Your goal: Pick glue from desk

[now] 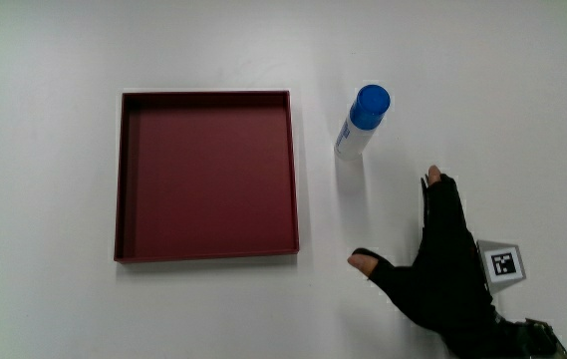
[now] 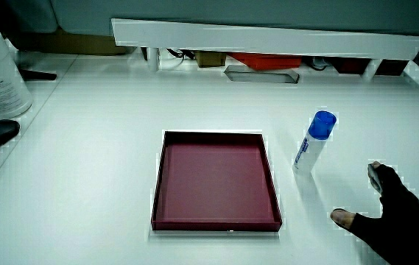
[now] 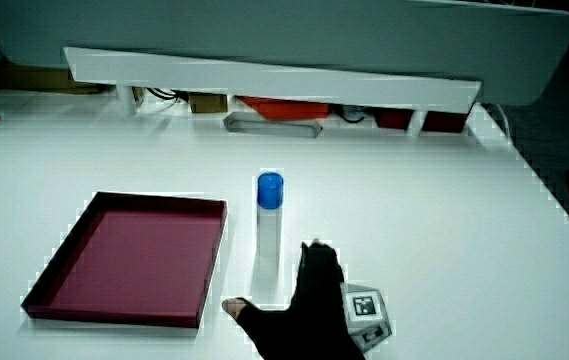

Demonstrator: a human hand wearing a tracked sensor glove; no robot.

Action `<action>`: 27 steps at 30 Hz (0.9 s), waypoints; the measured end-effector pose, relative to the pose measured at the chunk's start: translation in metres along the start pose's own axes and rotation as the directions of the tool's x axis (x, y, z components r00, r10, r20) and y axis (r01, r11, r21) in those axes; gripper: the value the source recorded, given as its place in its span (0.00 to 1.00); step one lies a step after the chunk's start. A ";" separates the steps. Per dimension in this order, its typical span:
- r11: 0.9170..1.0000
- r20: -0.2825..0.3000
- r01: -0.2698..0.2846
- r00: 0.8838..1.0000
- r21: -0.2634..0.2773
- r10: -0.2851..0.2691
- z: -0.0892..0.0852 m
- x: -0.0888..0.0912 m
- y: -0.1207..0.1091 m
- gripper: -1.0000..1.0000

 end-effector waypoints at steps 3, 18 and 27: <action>1.000 0.176 0.023 0.984 -0.007 -0.021 0.008 0.016 0.012 0.50; 0.983 -0.110 0.169 0.978 -0.074 -0.176 0.013 0.013 0.086 0.50; 0.980 -0.169 0.166 0.969 -0.105 -0.182 0.003 0.009 0.121 0.50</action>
